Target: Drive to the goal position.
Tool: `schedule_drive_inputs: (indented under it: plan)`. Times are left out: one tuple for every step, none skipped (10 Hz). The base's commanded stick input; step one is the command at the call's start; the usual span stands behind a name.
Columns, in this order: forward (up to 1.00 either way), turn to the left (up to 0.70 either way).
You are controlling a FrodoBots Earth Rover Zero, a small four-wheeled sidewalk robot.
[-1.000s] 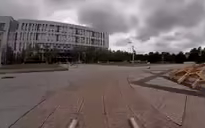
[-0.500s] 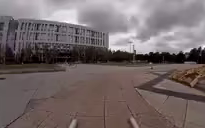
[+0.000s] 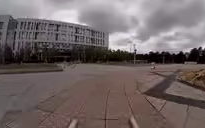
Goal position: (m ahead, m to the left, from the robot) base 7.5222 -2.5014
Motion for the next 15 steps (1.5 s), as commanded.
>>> schedule_drive_inputs:
  plan:
    - [1.0, 0.0]
    - [1.0, 0.0]
    - [1.0, 0.0]
    - [1.0, 0.0]
    - [1.0, 0.0]
    - [1.0, 0.0]
    - [1.0, 0.0]
    - [1.0, 0.0]
    - [1.0, 0.0]
    - [1.0, 0.0]
    - [1.0, 0.0]
    - [1.0, 0.0]
    - [1.0, -0.01]
    - [1.0, -0.17]
    - [1.0, -0.37]
